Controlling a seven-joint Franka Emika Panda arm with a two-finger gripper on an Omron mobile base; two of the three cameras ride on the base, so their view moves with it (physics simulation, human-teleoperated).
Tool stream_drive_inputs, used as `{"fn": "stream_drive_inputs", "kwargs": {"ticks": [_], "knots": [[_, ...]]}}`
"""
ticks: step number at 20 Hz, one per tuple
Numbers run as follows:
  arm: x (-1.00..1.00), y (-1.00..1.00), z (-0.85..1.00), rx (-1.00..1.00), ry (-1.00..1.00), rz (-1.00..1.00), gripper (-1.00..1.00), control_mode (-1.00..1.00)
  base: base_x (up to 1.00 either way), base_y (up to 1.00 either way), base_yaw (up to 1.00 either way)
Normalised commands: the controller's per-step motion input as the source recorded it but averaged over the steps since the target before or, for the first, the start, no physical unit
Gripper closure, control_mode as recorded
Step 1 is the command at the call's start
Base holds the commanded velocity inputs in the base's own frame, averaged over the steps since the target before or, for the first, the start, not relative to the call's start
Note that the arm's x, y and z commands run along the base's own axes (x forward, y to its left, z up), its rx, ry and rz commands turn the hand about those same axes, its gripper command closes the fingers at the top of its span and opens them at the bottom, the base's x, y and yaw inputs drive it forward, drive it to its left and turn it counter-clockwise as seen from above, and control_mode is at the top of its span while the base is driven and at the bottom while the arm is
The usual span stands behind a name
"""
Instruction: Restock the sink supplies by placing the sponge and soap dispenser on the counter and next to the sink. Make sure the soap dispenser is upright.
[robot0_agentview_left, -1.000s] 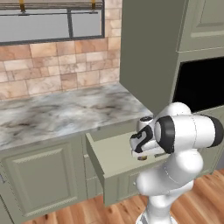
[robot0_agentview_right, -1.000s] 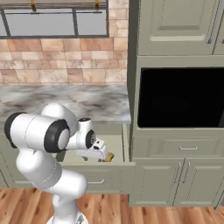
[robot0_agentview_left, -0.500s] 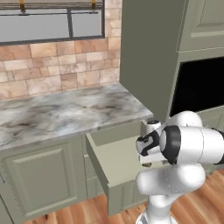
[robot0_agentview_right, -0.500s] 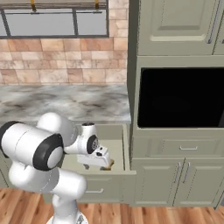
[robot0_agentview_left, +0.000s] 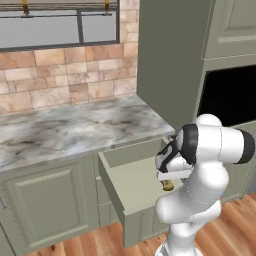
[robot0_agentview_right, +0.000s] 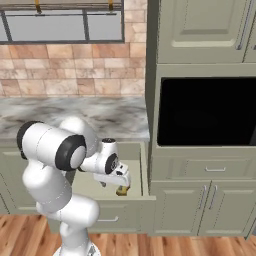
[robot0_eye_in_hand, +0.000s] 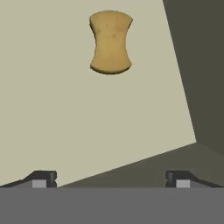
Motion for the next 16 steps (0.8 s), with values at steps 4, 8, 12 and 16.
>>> {"fn": "stream_drive_inputs", "kwargs": {"ticks": [4, 8, 12, 16], "knots": [[0.55, -0.02, -0.22, 0.02, 0.00, 0.02, -1.00, -1.00, 0.00, 0.00, 0.00], [0.50, 0.00, -0.31, 0.00, 0.00, 0.02, -1.00, -1.00, 0.00, 0.00, 0.00], [0.19, -0.09, -0.45, 0.00, 0.00, 0.00, -1.00, -1.00, 0.00, 0.00, 0.00], [0.27, -0.07, -0.43, 0.00, 0.00, 0.00, -1.00, -1.00, 0.00, 0.00, 0.00]]}}
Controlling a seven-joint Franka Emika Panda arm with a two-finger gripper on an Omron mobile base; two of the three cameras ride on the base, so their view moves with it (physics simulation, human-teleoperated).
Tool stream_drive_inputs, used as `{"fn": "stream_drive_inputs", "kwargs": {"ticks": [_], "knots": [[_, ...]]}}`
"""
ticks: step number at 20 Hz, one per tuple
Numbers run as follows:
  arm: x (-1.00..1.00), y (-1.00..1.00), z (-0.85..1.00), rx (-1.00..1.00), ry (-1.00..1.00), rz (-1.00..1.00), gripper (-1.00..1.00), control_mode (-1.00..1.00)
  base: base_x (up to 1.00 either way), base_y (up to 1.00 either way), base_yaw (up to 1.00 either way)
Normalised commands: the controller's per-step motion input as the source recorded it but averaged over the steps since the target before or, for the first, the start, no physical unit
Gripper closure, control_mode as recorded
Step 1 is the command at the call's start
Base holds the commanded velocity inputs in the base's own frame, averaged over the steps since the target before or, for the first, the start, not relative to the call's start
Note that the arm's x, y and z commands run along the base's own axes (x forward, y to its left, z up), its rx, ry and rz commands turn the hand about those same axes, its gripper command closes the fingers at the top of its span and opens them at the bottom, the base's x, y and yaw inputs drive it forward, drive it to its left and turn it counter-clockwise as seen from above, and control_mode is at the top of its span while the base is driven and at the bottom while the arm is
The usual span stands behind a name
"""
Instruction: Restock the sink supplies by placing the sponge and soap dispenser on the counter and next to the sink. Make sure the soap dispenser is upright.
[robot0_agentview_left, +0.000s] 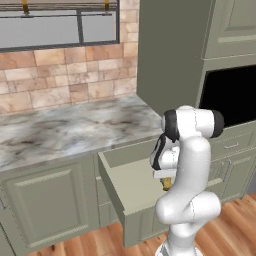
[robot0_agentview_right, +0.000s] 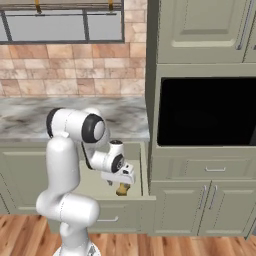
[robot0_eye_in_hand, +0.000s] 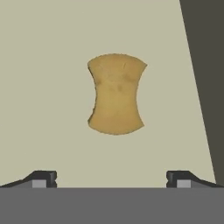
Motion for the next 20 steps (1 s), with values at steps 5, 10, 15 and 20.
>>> {"fn": "stream_drive_inputs", "kwargs": {"ticks": [5, 10, 15, 20], "knots": [[0.38, -0.12, -0.34, 0.00, 0.01, 0.00, -1.00, -1.00, 0.00, 0.00, 0.00], [0.37, -0.10, -0.37, 0.00, 0.02, 0.00, -1.00, -1.00, 0.00, 0.00, 0.00], [0.26, -0.01, -0.32, 0.00, 0.01, 0.00, -1.00, -1.00, 0.00, 0.00, 0.00], [0.00, 0.00, -0.30, 0.00, 0.00, 0.00, -1.00, -1.00, 0.00, 0.00, 0.00]]}}
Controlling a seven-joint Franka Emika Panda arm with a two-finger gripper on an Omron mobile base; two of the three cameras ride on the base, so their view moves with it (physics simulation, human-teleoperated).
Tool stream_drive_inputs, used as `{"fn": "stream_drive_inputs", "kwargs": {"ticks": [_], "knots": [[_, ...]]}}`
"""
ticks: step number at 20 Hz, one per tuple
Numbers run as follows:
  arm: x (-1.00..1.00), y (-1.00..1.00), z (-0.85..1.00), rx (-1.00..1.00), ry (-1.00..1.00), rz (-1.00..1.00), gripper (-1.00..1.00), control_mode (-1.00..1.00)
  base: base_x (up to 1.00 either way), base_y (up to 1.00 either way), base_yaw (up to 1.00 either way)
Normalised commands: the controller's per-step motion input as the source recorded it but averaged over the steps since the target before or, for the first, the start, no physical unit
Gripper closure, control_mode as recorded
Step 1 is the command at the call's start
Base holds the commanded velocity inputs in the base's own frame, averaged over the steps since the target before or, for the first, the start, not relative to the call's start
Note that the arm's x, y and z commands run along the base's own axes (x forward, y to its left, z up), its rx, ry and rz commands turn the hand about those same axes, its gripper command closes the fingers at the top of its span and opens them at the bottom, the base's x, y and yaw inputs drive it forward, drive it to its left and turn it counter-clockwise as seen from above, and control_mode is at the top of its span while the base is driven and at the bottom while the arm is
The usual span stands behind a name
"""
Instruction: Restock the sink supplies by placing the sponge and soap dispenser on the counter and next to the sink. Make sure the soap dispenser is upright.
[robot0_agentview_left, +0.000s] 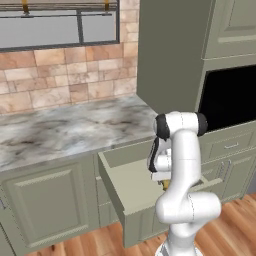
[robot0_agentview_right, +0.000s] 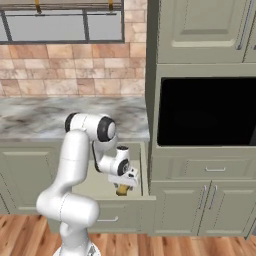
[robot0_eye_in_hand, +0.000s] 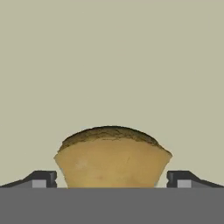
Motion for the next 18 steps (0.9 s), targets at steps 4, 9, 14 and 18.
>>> {"fn": "stream_drive_inputs", "kwargs": {"ticks": [4, 9, 14, 18], "knots": [[0.00, 0.00, -0.32, 0.00, 0.00, 0.00, -1.00, -1.00, 0.00, 0.00, 0.00], [0.00, 0.02, -0.17, 0.01, 0.00, 0.00, 1.00, -1.00, 0.00, 0.00, 0.00], [-0.02, 0.10, 0.13, 0.06, 0.00, 0.00, 1.00, -1.00, 0.00, 0.00, 0.00], [-0.11, 0.04, 0.84, 0.04, -0.03, -0.03, 1.00, -1.00, 0.00, 0.00, 0.00]]}}
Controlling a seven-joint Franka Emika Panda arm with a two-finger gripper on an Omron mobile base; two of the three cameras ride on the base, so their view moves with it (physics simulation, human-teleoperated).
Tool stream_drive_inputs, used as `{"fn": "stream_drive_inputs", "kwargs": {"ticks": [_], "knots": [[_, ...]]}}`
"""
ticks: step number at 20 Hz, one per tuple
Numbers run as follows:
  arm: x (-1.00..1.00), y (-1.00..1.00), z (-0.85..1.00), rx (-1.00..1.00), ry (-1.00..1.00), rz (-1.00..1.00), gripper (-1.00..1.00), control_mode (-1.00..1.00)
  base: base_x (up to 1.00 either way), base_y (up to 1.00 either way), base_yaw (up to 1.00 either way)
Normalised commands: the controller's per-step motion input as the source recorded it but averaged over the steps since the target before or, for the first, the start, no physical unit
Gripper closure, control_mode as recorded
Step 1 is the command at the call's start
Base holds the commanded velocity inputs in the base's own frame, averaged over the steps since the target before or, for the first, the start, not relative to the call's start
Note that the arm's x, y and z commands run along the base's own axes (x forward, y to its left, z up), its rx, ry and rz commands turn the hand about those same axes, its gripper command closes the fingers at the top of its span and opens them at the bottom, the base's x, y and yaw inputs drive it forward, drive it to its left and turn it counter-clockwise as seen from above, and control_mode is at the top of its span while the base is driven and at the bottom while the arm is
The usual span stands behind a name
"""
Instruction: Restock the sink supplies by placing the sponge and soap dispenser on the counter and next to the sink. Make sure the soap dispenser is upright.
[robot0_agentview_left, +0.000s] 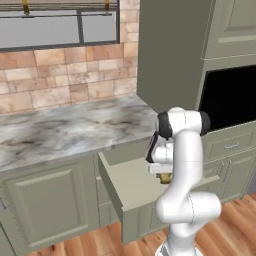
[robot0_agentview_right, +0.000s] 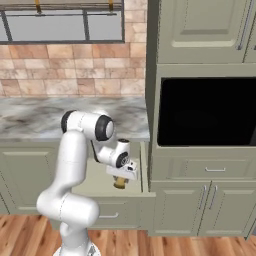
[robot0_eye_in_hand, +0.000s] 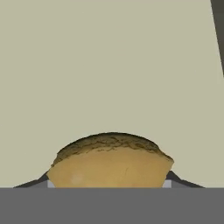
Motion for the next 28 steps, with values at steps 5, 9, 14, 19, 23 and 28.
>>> {"fn": "stream_drive_inputs", "kwargs": {"ticks": [5, 9, 14, 19, 23, 28], "knots": [[-0.18, 0.00, 1.00, 0.03, 0.00, -0.06, 1.00, -1.00, 0.00, 0.00, 0.00], [-0.26, 0.00, 1.00, 0.00, 0.00, -0.07, 1.00, -1.00, 0.00, 0.00, 0.00], [-0.42, 0.00, 1.00, 0.01, 0.00, -0.08, 1.00, -1.00, 0.00, 0.00, 0.00], [-0.59, 0.00, 1.00, 0.01, -0.03, -0.08, 1.00, -1.00, 0.00, 0.00, 0.00], [-0.53, 0.01, 1.00, 0.00, -0.10, -0.08, 1.00, -1.00, 0.00, 0.00, 0.00], [-0.44, 0.21, 0.93, 0.00, -0.07, -0.04, 1.00, -1.00, 0.00, 0.00, 0.00]]}}
